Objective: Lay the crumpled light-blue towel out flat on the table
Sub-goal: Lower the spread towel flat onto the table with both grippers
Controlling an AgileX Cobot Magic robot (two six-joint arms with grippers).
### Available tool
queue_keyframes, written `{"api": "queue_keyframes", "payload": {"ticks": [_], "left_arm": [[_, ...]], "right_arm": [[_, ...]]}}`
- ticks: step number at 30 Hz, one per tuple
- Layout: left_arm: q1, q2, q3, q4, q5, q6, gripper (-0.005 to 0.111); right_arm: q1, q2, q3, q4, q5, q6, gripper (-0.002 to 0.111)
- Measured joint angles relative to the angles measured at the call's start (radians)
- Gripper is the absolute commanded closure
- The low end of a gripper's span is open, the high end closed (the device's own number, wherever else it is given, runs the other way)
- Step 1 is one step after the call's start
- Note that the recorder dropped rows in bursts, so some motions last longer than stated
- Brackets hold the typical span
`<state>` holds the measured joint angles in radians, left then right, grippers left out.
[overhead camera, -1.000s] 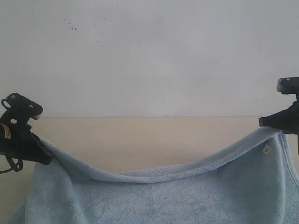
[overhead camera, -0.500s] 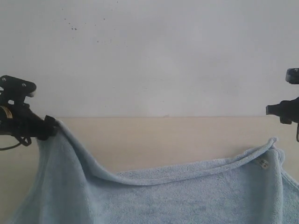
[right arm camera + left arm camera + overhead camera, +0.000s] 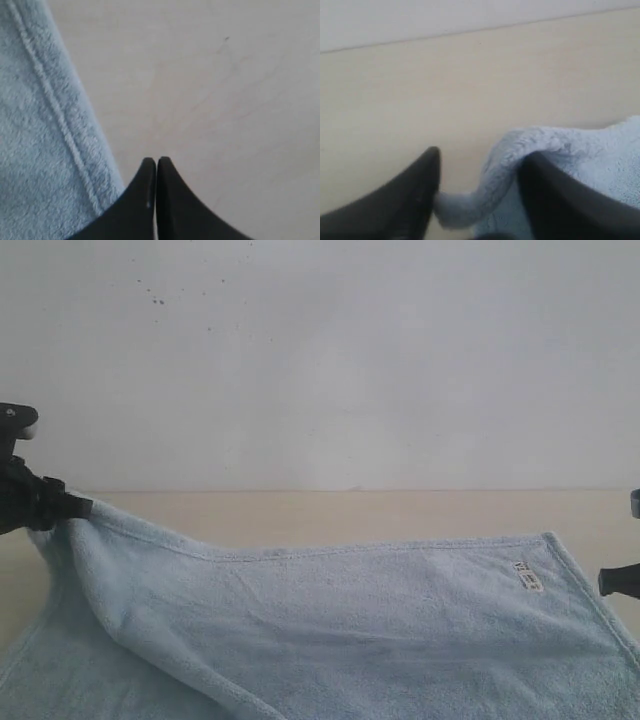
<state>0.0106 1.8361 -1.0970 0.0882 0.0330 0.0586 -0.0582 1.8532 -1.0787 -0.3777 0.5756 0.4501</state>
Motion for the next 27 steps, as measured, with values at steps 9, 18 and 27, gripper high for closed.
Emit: {"api": "queue_keyframes", "payload": {"ticks": [9,18,27], "left_arm": [[0.0,0.0,0.0,0.002,-0.088,0.021,-0.003],[-0.034,-0.029,0.0,0.002,-0.059,-0.021,0.081],[-0.206,-0.111,0.0,0.002,0.429,0.003,0.103]], "right_arm": [[0.0,0.0,0.006,0.046,-0.049,-0.068,0.108],[0.0,0.0,0.006,0.183,-0.049,-0.176,0.108],[0.0,0.0,0.006,0.962,0.087,-0.944,0.108]]}}
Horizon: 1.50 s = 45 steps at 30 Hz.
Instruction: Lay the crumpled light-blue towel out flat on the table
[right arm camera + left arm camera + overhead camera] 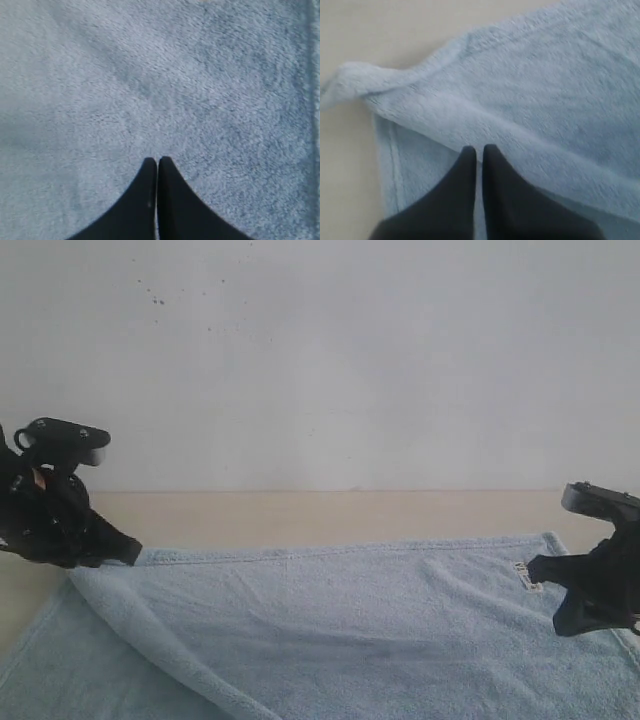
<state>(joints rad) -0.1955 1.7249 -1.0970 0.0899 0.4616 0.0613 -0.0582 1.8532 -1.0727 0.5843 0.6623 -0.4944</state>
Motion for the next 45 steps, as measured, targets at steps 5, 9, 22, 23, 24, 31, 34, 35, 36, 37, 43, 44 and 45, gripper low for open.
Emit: {"api": "queue_keyframes", "payload": {"ticks": [5,9,22,23,24,31,34,35,36,37,43,44,45], "left_arm": [[0.021,-0.005,0.102,0.006,0.183,0.023,0.103],[0.042,-0.018,0.196,0.004,0.205,0.005,0.103],[0.044,-0.045,0.205,0.01,0.088,0.001,0.103],[0.044,-0.045,0.205,0.01,0.081,0.001,0.103],[0.044,-0.045,0.205,0.01,0.079,0.001,0.103],[0.044,-0.045,0.205,0.011,0.072,0.001,0.103],[0.044,-0.045,0.205,0.011,0.07,0.001,0.103],[0.044,-0.045,0.205,0.011,0.07,0.001,0.103],[0.044,-0.045,0.205,0.011,0.07,0.001,0.103],[0.044,-0.045,0.205,0.011,0.07,0.001,0.103],[0.044,-0.045,0.205,0.011,0.072,0.001,0.103],[0.044,-0.045,0.205,0.011,0.072,0.001,0.103],[0.044,-0.045,0.205,0.011,0.072,0.001,0.103]], "right_arm": [[0.0,0.0,0.0,0.108,-0.013,-0.029,0.108],[0.0,0.0,0.0,0.295,-0.018,-0.189,0.108],[0.0,0.157,-0.169,0.406,-0.305,-0.359,0.108],[0.0,0.181,-0.201,0.405,-0.321,-0.369,0.108],[0.0,0.201,-0.229,0.4,-0.344,-0.374,0.108],[0.0,0.304,-0.368,0.397,-0.405,-0.393,0.108],[0.0,0.352,-0.411,0.397,-0.407,-0.395,0.108],[0.0,0.366,-0.419,0.397,-0.407,-0.397,0.108],[0.0,0.385,-0.426,0.397,-0.407,-0.397,0.108],[0.0,0.396,-0.427,0.397,-0.407,-0.397,0.108],[0.0,0.442,-0.43,0.397,-0.401,-0.397,0.108],[0.0,0.442,-0.43,0.397,-0.406,-0.397,0.108],[0.0,0.443,-0.43,0.397,-0.409,-0.4,0.108]]}}
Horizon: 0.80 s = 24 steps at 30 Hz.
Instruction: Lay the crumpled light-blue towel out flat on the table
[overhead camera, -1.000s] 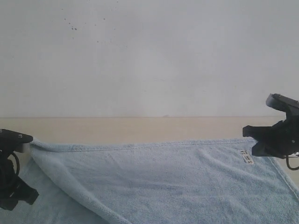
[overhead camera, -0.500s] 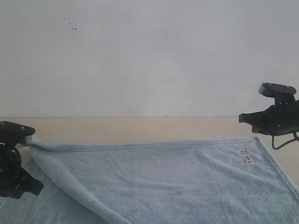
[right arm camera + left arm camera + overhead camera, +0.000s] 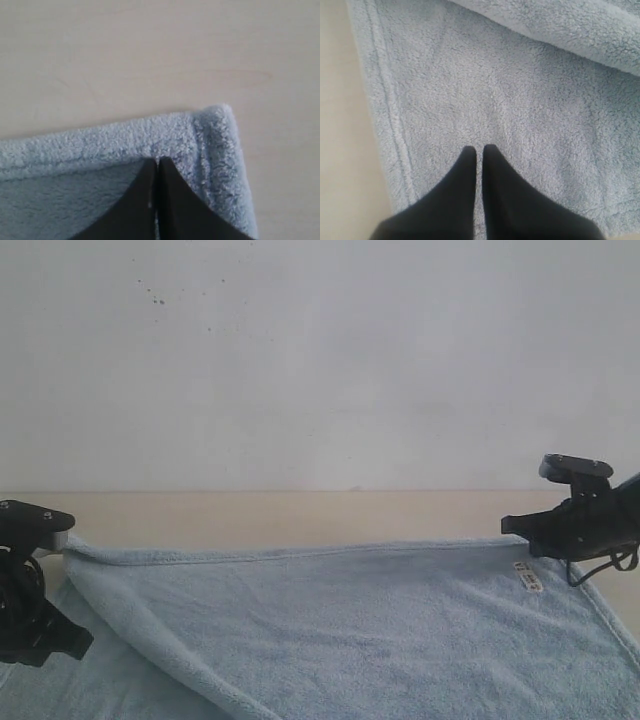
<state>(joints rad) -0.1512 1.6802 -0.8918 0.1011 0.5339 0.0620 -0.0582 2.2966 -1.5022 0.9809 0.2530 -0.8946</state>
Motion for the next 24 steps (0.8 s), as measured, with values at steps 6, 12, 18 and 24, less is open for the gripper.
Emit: {"api": "queue_keyframes", "payload": {"ticks": [6,12,18,24], "left_arm": [[0.0,0.0,0.0,0.0,0.0,0.0,0.103],[0.0,0.0,0.011,0.0,0.0,0.007,0.103],[0.0,0.0,0.016,0.017,-0.007,0.029,0.103],[0.0,0.102,0.016,0.071,-0.022,0.033,0.103]], "right_arm": [[0.0,0.0,0.0,0.0,-0.05,-0.011,0.108],[0.0,0.014,-0.002,0.0,-0.082,-0.017,0.108],[0.0,0.027,-0.01,0.0,-0.093,-0.021,0.108],[0.0,0.037,-0.012,0.002,-0.137,-0.021,0.108]]}}
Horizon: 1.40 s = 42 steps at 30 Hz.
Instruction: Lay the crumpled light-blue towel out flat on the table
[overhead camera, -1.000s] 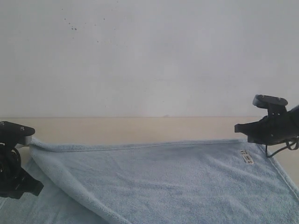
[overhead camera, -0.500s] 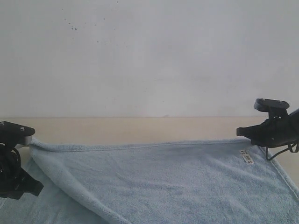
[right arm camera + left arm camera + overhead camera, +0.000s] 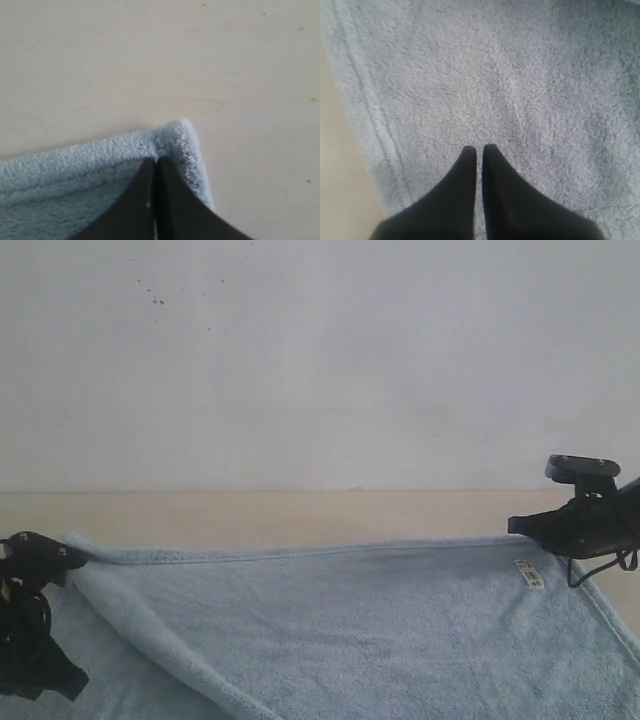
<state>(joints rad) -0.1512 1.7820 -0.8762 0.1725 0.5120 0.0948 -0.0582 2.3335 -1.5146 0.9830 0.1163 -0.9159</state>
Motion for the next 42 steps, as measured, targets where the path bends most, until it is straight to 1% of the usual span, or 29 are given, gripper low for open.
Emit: {"api": "queue_keyframes", "payload": {"ticks": [3,7,13,17,19,21,25,26,27,28,29,30,31,34,36,37,39,42], "left_arm": [[0.0,0.042,0.0,0.004,0.002,0.0,0.103],[0.0,0.063,-0.002,0.024,0.054,-0.004,0.103],[0.0,0.047,0.054,0.056,0.05,-0.035,0.103],[0.0,0.007,0.081,0.058,0.062,-0.042,0.103],[0.0,-0.044,0.093,0.051,0.073,-0.045,0.103],[0.0,-0.143,0.093,0.04,-0.01,-0.045,0.103],[0.0,-0.262,0.093,0.036,-0.133,-0.073,0.103],[0.0,-0.312,0.093,0.036,-0.207,-0.127,0.103],[0.0,-0.337,0.095,0.036,-0.245,-0.163,0.103],[0.0,-0.378,0.106,0.036,-0.314,-0.239,0.103],[0.0,-0.4,0.118,0.036,-0.345,-0.285,0.103],[0.0,-0.453,0.154,0.036,-0.386,-0.353,0.103],[0.0,-0.49,0.184,0.036,-0.405,-0.375,0.103],[0.004,-0.647,0.305,0.036,-0.439,-0.404,0.103],[0.022,-0.784,0.375,0.036,-0.462,-0.406,0.103],[0.038,-0.865,0.416,0.036,-0.468,-0.406,0.103],[0.083,-1.013,0.488,0.036,-0.467,-0.406,0.103],[0.142,-1.258,0.556,0.036,-0.431,-0.406,0.103]], "right_arm": [[-0.034,0.0,0.0,0.0,-0.016,0.0,0.108],[-0.132,0.0,0.0,0.0,-0.016,0.014,0.108],[-0.163,0.004,-0.007,0.0,0.001,0.022,0.108],[-0.173,0.029,-0.065,0.004,0.09,0.022,0.108],[-0.177,0.035,-0.102,0.008,0.183,0.022,0.108],[-0.177,0.015,-0.136,0.006,0.34,0.022,0.108],[-0.177,-0.092,-0.14,-0.002,0.434,0.047,0.108],[-0.177,-0.168,-0.144,-0.003,0.482,0.077,0.108],[-0.177,-0.207,-0.144,-0.005,0.519,0.097,0.108],[-0.177,-0.278,-0.119,-0.005,0.585,0.131,0.109],[-0.177,-0.321,-0.089,-0.005,0.616,0.144,0.109],[-0.175,-0.412,0.003,-0.008,0.641,0.16,0.109],[-0.173,-0.474,0.061,-0.01,0.627,0.161,0.109],[-0.171,-0.717,0.338,-0.008,0.451,0.131,0.109],[-0.149,-0.931,0.522,0.032,0.252,0.081,0.109],[-0.129,-1.018,0.587,0.056,0.155,0.057,0.109],[-0.051,-1.216,0.726,0.088,0.019,-0.018,0.109],[0.084,-1.465,0.877,0.102,-0.008,-0.199,0.109]]}}
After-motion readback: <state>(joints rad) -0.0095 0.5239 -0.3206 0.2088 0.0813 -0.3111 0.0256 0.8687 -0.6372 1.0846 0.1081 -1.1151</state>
